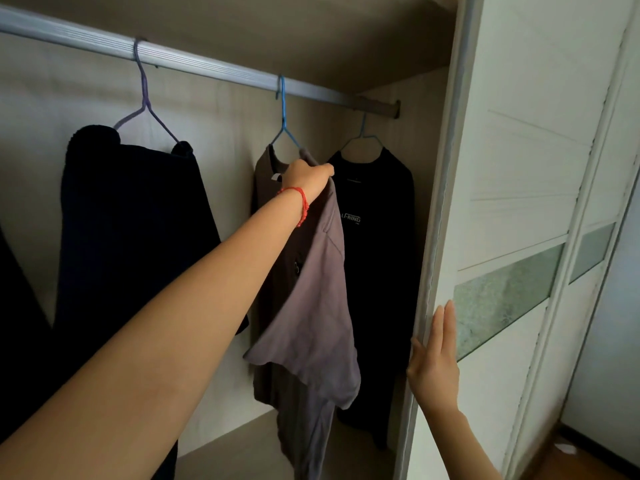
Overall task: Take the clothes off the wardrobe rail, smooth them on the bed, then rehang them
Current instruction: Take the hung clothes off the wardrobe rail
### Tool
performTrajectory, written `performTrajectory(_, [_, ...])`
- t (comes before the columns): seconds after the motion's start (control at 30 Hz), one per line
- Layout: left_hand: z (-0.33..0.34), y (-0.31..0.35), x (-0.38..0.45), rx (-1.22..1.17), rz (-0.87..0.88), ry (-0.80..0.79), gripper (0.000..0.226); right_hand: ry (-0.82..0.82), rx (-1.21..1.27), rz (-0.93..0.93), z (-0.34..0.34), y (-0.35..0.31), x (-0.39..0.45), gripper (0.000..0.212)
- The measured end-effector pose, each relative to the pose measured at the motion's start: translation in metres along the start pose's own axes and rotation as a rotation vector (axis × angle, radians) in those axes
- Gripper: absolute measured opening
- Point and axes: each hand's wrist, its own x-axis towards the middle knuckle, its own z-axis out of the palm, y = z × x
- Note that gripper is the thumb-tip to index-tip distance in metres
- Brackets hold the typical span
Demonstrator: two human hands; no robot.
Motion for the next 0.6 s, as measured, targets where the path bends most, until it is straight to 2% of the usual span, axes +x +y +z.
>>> performTrajectory(0.2, [-0.003, -0.007, 0.001, -0.055, 0.002, 0.046, 0.031, 0.023, 0.013, 0.029, 0.001, -0.003, 0.0, 0.082])
performTrajectory(0.3, [-0.006, -0.009, 0.004, -0.061, 0.0, 0.087, 0.025, 0.1, 0.05, 0.063, -0.003, -0.016, 0.006, 0.074])
performTrajectory(0.43, [-0.01, -0.01, 0.012, -0.053, 0.017, 0.135, 0.026, 0.265, 0.069, -0.182, -0.015, -0.054, 0.044, 0.056])
performTrajectory(0.53, [-0.012, -0.009, 0.018, -0.047, 0.041, 0.162, 0.026, 0.229, 0.09, -0.277, -0.021, -0.078, 0.083, 0.053])
performTrajectory(0.6, [-0.013, -0.01, 0.022, -0.049, 0.049, 0.18, 0.026, 0.159, 0.069, -0.27, -0.018, -0.089, 0.108, 0.055])
